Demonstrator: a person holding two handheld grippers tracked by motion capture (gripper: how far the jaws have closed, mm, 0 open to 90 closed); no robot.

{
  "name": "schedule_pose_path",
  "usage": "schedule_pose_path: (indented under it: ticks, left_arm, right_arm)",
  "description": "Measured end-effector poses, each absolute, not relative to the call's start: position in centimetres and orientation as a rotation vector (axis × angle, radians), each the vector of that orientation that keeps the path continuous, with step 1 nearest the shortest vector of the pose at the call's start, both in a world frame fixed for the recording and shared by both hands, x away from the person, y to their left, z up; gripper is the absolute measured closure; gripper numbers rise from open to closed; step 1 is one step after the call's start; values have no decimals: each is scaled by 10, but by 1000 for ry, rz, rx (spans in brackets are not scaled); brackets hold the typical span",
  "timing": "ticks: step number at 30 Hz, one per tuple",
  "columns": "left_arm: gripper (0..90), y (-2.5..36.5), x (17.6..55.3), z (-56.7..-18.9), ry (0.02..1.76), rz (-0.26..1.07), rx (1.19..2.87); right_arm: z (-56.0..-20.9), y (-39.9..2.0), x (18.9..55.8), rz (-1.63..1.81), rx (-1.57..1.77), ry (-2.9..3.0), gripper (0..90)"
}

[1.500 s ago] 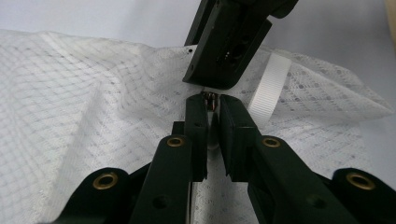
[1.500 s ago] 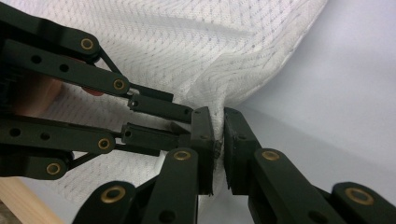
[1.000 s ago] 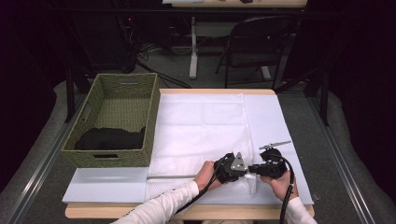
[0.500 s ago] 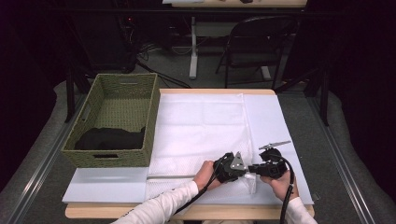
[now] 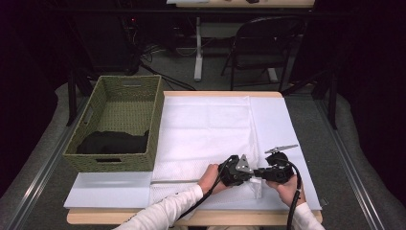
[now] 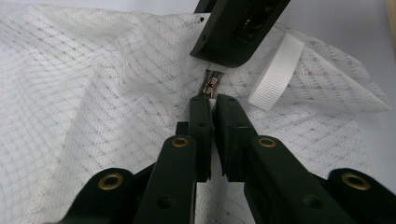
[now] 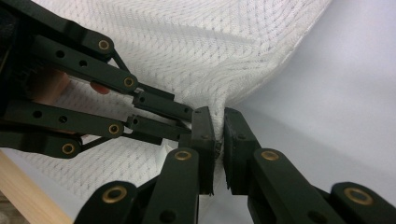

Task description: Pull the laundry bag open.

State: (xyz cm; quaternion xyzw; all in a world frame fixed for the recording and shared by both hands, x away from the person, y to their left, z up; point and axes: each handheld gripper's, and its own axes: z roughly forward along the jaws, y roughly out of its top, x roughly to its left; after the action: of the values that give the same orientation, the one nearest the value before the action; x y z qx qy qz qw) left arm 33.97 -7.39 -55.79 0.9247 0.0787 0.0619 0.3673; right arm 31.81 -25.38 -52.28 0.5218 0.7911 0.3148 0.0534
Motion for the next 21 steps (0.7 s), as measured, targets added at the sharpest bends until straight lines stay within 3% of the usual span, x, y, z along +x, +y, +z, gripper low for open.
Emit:
schedule_pose_path:
  ticks: [21]
  left_arm:
    - [865,-55,339,-555,275,182,2395]
  right_arm:
    - [-522,-261,319,916,1599,2398,845]
